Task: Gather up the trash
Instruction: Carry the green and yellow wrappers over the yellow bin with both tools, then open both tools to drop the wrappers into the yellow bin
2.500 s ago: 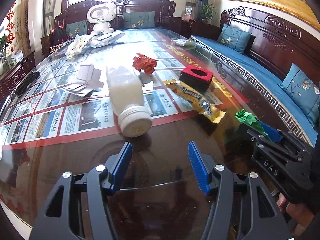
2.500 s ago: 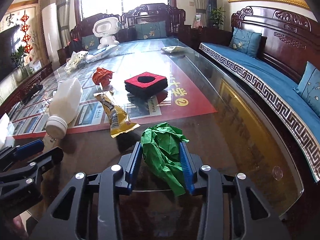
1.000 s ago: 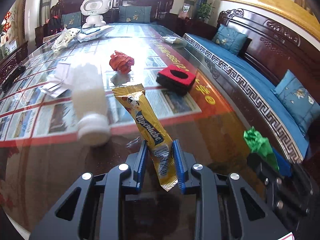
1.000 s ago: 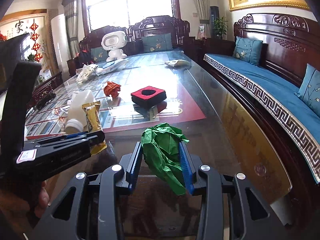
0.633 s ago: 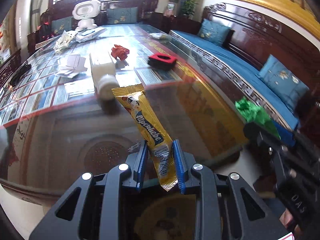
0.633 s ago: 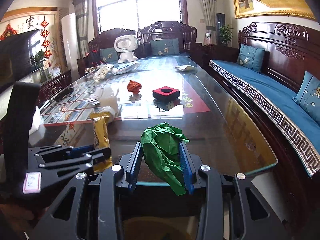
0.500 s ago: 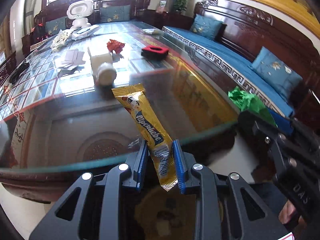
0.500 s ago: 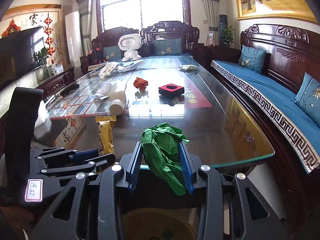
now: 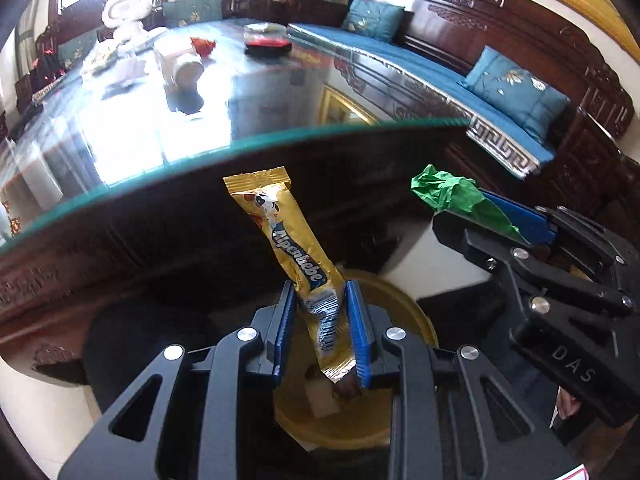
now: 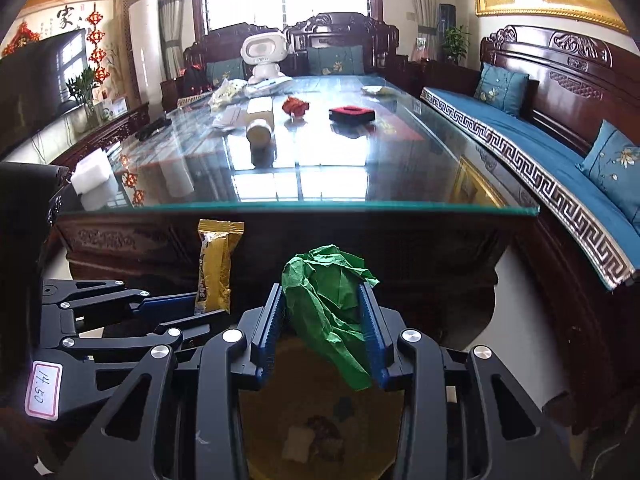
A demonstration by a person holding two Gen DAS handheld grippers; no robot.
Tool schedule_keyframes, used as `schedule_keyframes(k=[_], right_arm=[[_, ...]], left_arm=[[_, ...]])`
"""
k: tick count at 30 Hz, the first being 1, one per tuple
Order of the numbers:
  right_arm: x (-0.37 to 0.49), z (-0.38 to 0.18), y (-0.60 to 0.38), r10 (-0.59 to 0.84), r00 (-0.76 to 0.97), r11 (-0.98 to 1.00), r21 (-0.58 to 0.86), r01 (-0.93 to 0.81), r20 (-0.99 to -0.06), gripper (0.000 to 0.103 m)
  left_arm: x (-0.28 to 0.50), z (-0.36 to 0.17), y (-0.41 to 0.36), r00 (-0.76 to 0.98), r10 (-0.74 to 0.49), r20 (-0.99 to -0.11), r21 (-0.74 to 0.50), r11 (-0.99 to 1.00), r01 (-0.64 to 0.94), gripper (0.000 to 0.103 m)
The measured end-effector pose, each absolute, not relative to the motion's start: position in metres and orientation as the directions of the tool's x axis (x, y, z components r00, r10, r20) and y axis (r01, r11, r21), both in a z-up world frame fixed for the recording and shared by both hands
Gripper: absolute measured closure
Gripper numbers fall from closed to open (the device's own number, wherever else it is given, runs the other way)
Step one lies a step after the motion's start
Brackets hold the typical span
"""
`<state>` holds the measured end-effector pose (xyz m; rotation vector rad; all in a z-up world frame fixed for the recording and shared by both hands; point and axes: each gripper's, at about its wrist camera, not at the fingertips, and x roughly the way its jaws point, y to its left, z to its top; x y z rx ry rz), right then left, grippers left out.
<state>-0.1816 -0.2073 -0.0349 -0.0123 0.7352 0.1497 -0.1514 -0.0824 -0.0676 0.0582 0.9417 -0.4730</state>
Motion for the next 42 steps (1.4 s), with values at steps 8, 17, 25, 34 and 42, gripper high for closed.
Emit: schedule_keyframes(k=[8, 17, 25, 34, 42], right_arm=[[-0.204, -0.072, -0.207, 0.127, 0.671, 0.991, 0.068, -0.113, -0.731, 0.057], [-0.218, -0.074, -0.213, 0.1, 0.686, 0.995, 0.054, -0.088, -0.721, 0.047], [-0.217, -0.064, -0.227, 0.087, 0.718, 0.996, 0.069, -0.055, -0.691, 0.046], [-0.214, -0.061, -0.228, 0.093, 0.724, 0.996, 0.076, -0.056, -0.683, 0.041], [-0.212, -0.06, -0.227, 0.101, 0.725, 0.995, 0.079, -0.064, -0.681, 0.041]], left_arm=[[-0.174, -0.094, -0.078, 0.449, -0.365, -0.816, -0.158, 0.887, 0.434, 0.076], [-0.188, -0.104, -0.087, 0.412, -0.378, -0.829, -0.159, 0.866, 0.473, 0.076], [-0.195, -0.115, -0.108, 0.352, -0.396, -0.848, -0.174, 0.835, 0.522, 0.076], [-0.199, -0.123, -0.118, 0.33, -0.388, -0.861, -0.168, 0.828, 0.535, 0.073], [-0.199, -0.121, -0.118, 0.333, -0.392, -0.858, -0.168, 0.825, 0.539, 0.074]])
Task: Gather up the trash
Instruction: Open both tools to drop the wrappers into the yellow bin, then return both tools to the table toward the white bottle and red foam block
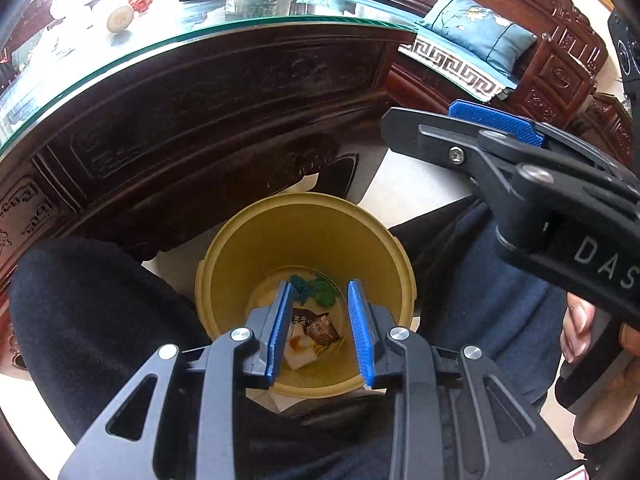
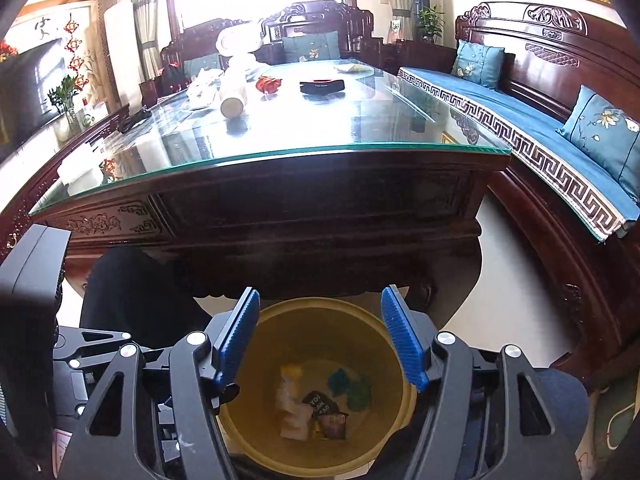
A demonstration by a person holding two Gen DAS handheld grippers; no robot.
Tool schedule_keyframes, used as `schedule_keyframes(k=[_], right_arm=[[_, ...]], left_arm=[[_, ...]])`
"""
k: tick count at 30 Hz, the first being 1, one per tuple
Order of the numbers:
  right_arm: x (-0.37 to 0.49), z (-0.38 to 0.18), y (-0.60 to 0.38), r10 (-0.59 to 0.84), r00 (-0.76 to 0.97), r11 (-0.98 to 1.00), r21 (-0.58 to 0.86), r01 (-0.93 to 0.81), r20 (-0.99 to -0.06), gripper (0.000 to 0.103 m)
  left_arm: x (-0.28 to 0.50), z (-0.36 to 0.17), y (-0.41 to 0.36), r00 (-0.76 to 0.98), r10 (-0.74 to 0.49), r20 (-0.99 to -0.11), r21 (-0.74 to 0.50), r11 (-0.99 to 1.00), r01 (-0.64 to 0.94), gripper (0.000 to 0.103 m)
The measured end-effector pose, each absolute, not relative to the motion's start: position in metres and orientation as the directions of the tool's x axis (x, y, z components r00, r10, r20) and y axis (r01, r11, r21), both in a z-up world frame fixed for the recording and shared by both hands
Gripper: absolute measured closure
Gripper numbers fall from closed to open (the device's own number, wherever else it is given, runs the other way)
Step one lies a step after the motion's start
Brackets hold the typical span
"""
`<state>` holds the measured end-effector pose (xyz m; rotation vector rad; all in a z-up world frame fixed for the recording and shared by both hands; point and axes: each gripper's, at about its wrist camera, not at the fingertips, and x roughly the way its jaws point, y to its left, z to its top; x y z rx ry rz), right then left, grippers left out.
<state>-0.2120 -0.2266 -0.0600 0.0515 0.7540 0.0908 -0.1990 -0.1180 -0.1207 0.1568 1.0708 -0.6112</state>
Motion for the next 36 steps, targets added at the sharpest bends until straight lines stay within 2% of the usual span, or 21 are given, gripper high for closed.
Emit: schedule_keyframes(k=[8, 23, 30, 36], right_arm=[[-0.204, -0.051, -0.224, 0.111, 0.738, 0.994, 0.081, -0.077, -0.666, 0.041], [-0.125, -0.004, -0.198, 0.165, 0.786, 0.986, 0.081, -0.145, -0.595, 0.041], [-0.077, 0.011, -0.196, 0.176, 0.798, 0.984, 0.096, -0.148, -0.577, 0.04], [-0.043, 0.011, -0.197, 0.189, 0.795, 0.982, 0.116, -0.149, -0.576, 0.039]], left_arm=[[-0.187, -0.101, -0.101, 0.425, -0.374, -0.824, -0.137, 0.86, 0.491, 0.074], [-0.094, -0.034, -0.065, 0.608, -0.319, -0.727, -0.139, 0.935, 0.326, 0.073], [-0.034, -0.006, -0.059, 0.678, -0.258, -0.689, -0.124, 0.963, 0.24, 0.062], [0.014, -0.002, -0.058, 0.679, -0.239, -0.694, -0.135, 0.97, 0.203, 0.059]])
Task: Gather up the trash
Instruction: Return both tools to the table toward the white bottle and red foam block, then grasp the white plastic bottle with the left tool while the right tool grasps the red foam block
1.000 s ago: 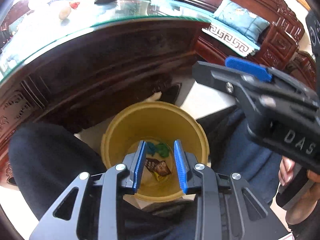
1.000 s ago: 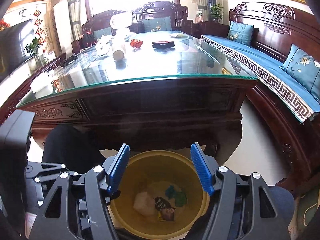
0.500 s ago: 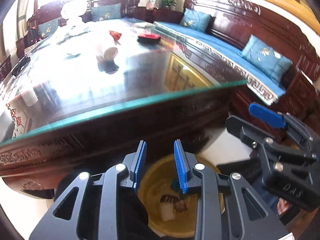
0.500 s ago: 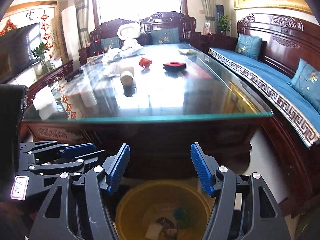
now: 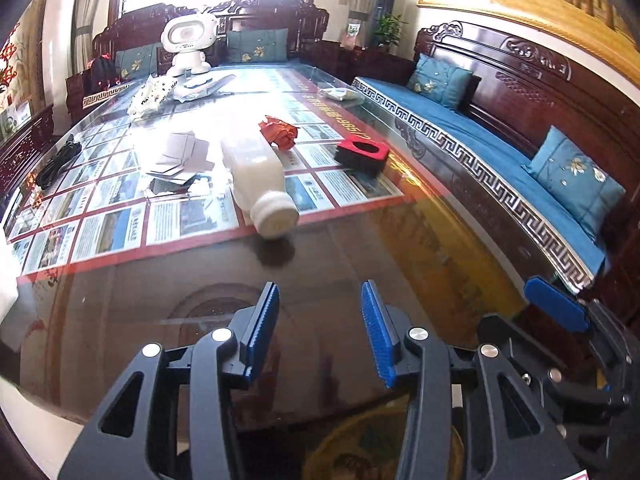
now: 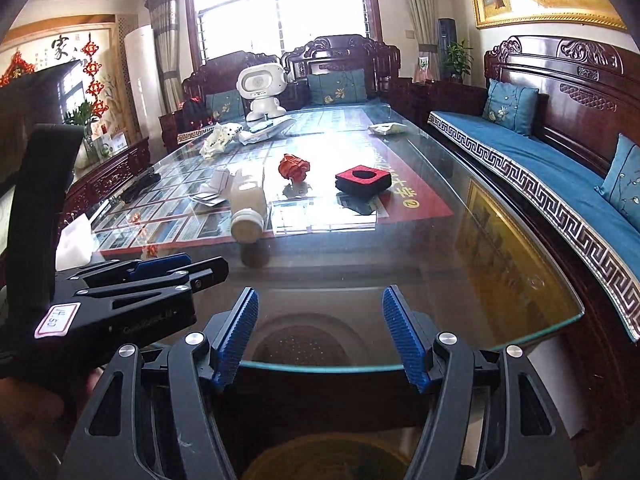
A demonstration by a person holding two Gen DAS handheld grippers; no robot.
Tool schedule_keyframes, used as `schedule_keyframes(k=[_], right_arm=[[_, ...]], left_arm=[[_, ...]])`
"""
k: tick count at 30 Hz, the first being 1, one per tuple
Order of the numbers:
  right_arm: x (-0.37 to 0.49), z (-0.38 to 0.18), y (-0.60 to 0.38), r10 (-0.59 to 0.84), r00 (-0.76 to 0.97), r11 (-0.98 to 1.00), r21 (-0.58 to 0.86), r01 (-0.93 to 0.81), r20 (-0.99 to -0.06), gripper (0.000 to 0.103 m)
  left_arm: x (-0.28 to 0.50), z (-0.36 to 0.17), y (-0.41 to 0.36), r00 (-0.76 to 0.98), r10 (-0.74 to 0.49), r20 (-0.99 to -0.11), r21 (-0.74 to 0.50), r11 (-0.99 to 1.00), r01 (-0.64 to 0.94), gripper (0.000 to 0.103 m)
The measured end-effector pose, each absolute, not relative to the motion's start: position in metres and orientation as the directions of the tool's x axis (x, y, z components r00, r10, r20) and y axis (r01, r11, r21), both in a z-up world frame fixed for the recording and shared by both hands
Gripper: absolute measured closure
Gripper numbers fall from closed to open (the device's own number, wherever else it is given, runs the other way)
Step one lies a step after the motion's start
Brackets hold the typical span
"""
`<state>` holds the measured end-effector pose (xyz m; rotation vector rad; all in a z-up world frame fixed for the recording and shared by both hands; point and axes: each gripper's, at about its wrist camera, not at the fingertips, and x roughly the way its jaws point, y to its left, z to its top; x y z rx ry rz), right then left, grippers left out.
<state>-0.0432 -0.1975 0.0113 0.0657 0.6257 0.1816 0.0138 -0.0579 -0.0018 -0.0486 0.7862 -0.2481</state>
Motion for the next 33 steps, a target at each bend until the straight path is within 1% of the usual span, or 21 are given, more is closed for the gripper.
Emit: schedule_keyframes(k=[8, 11, 14, 17, 21, 27, 33], right_arm=[[-0.008, 0.005, -0.197, 0.197, 0.783, 0.98, 0.114, -0.161, -0.59, 0.039], [0.004, 0.003, -0.195, 0.196, 0.782, 0.98, 0.109, -0.164, -0.592, 0.036], [0.018, -0.001, -0.196, 0.199, 0.775, 0.98, 0.113, -0.164, -0.599, 0.036], [0.027, -0.004, -0.198, 0.204, 0.77, 0.979, 0.121, -0.164, -0.604, 0.036], [0.039, -0.008, -0.2, 0.212, 0.764, 0.977, 0.132, -0.166, -0.61, 0.036], [0.051, -0.01, -0.205, 0.214, 0.763, 0.977, 0.141, -0.161, -0.61, 0.036], [0.06, -0.013, -0.207, 0.213, 0.759, 0.977, 0.139, -0.161, -0.616, 0.036]], left_arm=[[0.041, -0.009, -0.055, 0.671, -0.22, -0.708, -0.13, 0.975, 0.182, 0.059], [0.05, -0.011, -0.053, 0.673, -0.208, -0.709, -0.125, 0.977, 0.171, 0.057], [0.06, -0.016, -0.049, 0.673, -0.19, -0.715, -0.119, 0.981, 0.151, 0.056], [0.073, -0.021, -0.046, 0.664, -0.184, -0.724, -0.134, 0.983, 0.125, 0.056], [0.091, -0.023, -0.043, 0.674, -0.153, -0.722, -0.136, 0.988, 0.079, 0.049], [0.124, -0.027, -0.048, 0.66, -0.156, -0.735, -0.147, 0.987, 0.069, 0.049], [0.142, -0.036, -0.051, 0.651, -0.135, -0.747, -0.139, 0.989, 0.046, 0.048]])
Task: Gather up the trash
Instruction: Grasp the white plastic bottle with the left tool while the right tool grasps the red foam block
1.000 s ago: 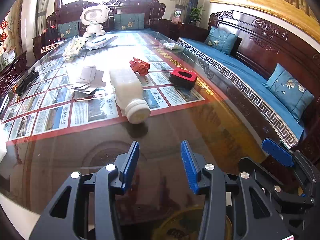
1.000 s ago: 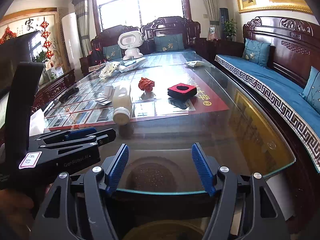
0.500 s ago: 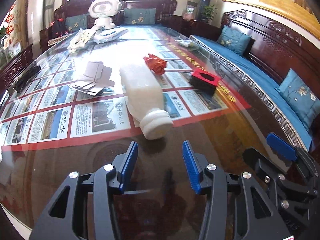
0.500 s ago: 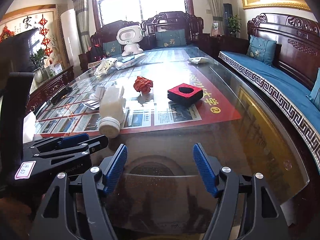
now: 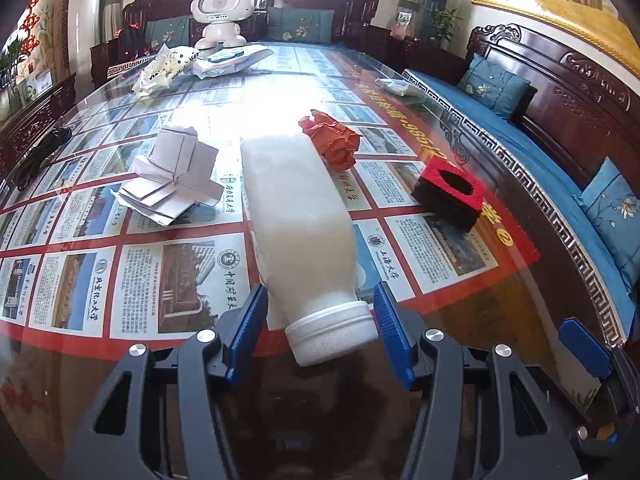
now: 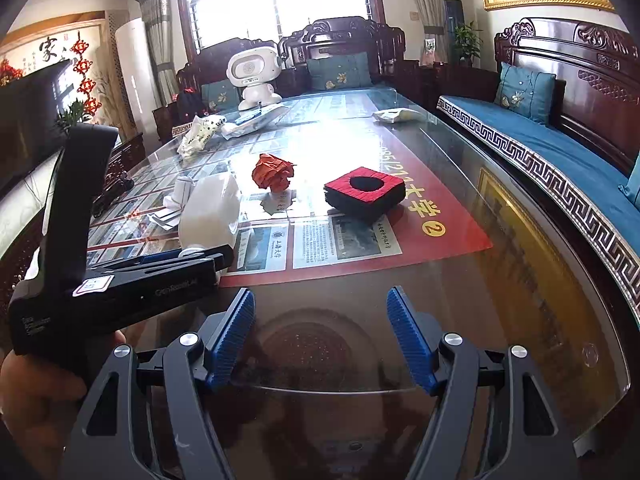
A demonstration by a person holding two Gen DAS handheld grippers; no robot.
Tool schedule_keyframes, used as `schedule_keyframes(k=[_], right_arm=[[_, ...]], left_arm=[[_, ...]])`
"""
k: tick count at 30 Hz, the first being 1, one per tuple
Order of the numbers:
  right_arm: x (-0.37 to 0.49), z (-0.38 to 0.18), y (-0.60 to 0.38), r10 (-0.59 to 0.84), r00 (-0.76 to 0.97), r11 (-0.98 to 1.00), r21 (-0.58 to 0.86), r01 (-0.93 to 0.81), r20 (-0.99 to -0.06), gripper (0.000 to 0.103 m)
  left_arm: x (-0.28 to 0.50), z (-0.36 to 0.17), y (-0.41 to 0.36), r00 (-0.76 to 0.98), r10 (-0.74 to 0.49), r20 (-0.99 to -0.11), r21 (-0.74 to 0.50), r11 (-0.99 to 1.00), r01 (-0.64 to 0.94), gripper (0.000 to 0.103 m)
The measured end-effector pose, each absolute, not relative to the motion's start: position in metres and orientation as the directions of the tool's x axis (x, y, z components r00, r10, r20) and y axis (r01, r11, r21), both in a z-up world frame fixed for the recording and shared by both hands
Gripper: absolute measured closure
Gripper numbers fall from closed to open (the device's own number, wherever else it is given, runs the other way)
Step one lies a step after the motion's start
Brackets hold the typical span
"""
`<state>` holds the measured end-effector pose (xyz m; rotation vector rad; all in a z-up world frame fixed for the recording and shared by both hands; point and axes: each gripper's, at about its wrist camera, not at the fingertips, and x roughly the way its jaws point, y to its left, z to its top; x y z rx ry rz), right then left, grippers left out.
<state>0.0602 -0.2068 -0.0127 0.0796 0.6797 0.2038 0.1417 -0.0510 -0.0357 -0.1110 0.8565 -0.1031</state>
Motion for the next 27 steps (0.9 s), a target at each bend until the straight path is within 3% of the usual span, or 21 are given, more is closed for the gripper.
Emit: schedule_keyframes(k=[5, 9, 27], right_arm=[[0.066, -0.015, -0.208, 0.214, 0.753, 0.977, 0.139, -0.162, -0.622, 0.036], [0.07, -0.015, -0.208, 0.218, 0.752, 0.976, 0.141, -0.166, -0.622, 0.036], [0.129, -0.005, -0.206, 0.214, 0.749, 0.977, 0.131, -0.17, -0.627, 0.038]], left_arm=[[0.148, -0.038, -0.048, 0.641, -0.137, -0.755, -0.151, 0.988, 0.034, 0.049], [0.152, -0.039, -0.043, 0.635, -0.13, -0.761, -0.152, 0.988, 0.02, 0.056], [0.153, -0.037, -0.04, 0.63, -0.156, -0.76, -0.182, 0.983, 0.024, 0.057]])
